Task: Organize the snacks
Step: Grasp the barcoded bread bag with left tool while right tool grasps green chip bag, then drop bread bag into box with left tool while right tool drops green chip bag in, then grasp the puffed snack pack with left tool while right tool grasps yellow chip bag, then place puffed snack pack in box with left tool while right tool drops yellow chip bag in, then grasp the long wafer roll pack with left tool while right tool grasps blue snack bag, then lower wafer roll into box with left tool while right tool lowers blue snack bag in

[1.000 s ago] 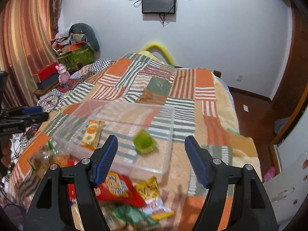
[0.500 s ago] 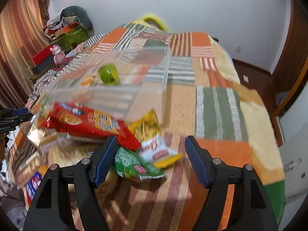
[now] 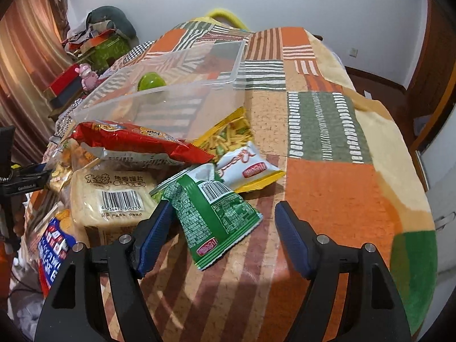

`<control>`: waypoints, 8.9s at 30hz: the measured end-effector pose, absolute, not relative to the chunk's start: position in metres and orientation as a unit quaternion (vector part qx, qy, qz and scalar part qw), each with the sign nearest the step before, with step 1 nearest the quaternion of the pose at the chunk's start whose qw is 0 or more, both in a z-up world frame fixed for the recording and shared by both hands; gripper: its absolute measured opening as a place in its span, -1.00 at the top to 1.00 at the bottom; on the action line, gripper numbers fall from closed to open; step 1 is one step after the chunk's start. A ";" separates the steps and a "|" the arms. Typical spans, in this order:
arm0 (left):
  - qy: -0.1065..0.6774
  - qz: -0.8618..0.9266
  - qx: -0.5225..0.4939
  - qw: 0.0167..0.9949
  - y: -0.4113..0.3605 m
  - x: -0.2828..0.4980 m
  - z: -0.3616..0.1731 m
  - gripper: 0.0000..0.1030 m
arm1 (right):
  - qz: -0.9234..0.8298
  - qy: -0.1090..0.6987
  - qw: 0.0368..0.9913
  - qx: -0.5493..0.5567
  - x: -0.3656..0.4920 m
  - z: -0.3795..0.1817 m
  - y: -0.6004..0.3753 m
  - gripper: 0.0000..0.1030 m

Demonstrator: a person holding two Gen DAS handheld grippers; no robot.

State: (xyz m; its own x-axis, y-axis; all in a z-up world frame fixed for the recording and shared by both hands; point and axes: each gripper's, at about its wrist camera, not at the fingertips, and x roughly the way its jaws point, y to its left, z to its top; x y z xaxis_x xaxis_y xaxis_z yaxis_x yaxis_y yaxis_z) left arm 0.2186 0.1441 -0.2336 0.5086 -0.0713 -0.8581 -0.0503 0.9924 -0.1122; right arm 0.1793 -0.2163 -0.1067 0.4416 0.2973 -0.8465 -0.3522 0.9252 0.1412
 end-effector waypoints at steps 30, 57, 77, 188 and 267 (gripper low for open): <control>0.396 0.008 -0.056 0.916 0.140 0.189 -0.150 0.10 | 0.208 0.433 0.877 -0.035 0.170 -0.064 -0.219 0.51; 0.366 -0.069 -0.057 0.926 0.062 0.307 -0.125 0.10 | 0.243 0.380 0.892 -0.027 0.253 -0.049 -0.154 0.51; 0.404 -0.071 -0.052 0.910 0.054 0.329 -0.152 -0.10 | 0.247 0.423 0.870 -0.060 0.275 -0.074 -0.136 0.13; 0.420 -0.111 -0.039 0.900 0.009 0.357 -0.150 0.13 | 0.242 0.425 0.871 -0.028 0.272 -0.072 -0.153 0.22; 0.360 -0.048 -0.067 0.929 0.074 0.152 -0.110 0.13 | 0.271 0.396 0.877 -0.009 0.119 -0.022 -0.142 0.06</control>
